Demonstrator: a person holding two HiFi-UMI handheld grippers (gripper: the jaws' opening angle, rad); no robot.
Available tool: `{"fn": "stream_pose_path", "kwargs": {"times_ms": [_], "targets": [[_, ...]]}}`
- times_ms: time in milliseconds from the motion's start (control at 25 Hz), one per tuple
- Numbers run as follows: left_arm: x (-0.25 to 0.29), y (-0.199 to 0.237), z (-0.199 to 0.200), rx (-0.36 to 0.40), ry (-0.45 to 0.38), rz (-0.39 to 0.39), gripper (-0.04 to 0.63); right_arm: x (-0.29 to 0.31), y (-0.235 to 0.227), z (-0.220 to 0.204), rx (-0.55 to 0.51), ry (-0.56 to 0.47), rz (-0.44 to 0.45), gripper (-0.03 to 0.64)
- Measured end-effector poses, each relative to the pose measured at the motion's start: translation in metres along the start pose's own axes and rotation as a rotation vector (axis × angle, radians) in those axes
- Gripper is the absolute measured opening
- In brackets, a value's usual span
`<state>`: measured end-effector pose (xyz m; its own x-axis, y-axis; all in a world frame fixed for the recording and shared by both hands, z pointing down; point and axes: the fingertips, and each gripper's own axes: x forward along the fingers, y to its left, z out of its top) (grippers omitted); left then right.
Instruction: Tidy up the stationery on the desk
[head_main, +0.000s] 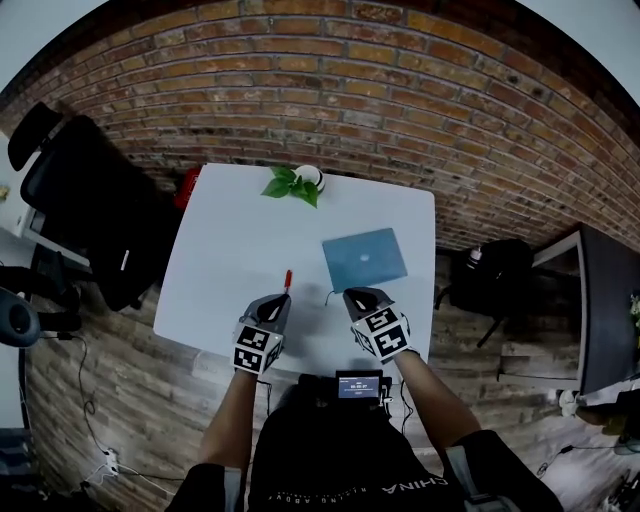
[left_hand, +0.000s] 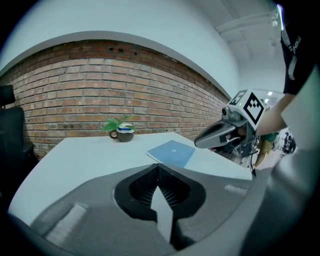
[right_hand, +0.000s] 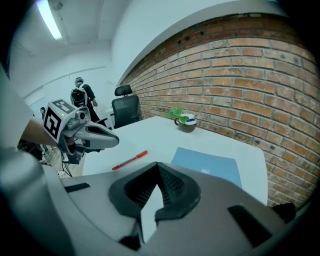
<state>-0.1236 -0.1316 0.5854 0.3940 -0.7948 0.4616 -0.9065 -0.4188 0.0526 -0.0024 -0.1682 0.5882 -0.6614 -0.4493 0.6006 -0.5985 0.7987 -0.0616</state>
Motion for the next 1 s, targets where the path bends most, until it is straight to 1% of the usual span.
{"fn": "stream_pose_path", "kwargs": {"times_ms": [160,360,840,1000], "targets": [[0.002,0.003,-0.001,0.0,0.007,0.006,0.006,0.004,-0.006,-0.001,-0.003,0.009,0.004,0.009],[0.007,0.021,0.001,0.006,0.011,-0.006,0.006,0.014,-0.008,0.003,0.005,0.022,-0.013,0.009],[0.023,0.056,0.009,0.079,0.025,-0.187,0.006,0.034,-0.004,0.021,0.108,0.023,-0.17,0.009],[0.027,0.061,0.015,0.104,0.035,-0.237,0.006,0.037,-0.002,0.025,0.142,0.013,-0.211,0.009]]}}
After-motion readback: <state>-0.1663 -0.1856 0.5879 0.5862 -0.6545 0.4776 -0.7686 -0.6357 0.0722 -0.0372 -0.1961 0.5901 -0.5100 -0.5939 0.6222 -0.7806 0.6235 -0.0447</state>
